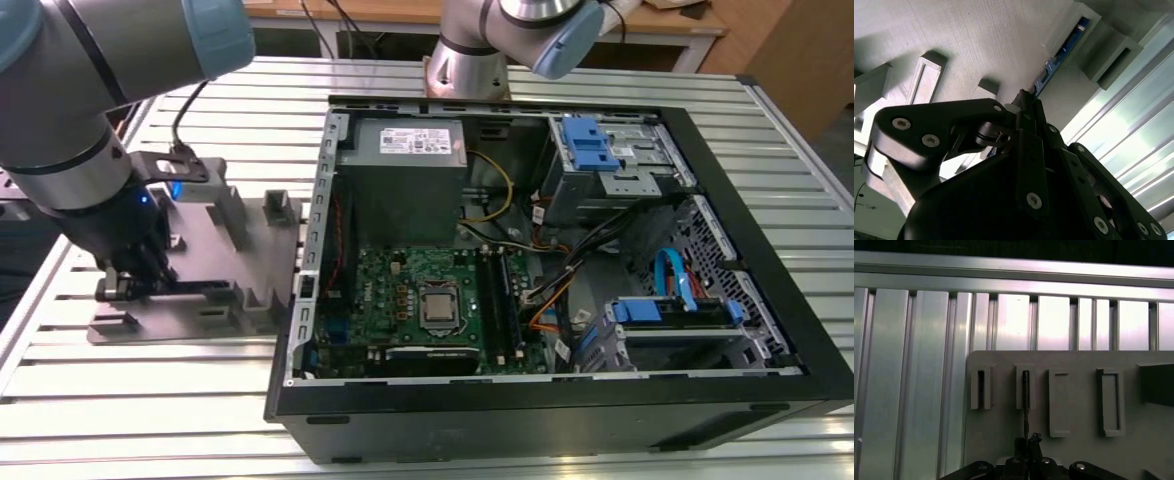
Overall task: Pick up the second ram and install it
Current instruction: 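Pick up the second ram and move it above second insertion slot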
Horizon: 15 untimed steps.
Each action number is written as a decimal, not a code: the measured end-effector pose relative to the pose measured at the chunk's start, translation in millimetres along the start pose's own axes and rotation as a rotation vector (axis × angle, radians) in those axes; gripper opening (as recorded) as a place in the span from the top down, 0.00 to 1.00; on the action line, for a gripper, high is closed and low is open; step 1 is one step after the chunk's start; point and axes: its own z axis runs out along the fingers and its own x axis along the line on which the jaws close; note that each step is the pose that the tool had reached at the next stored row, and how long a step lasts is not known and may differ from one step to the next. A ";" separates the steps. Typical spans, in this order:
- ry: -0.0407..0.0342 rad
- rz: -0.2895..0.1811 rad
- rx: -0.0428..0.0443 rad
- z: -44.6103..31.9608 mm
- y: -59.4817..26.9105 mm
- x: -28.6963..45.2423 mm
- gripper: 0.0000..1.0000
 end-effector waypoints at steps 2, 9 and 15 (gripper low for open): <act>-0.0004 0.000 0.0000 -3.8 0.2 -0.1 0.86; -0.0015 0.000 -0.0001 -14.3 0.8 -0.3 0.86; -0.0043 0.000 -0.0001 -22.7 1.2 -0.5 0.86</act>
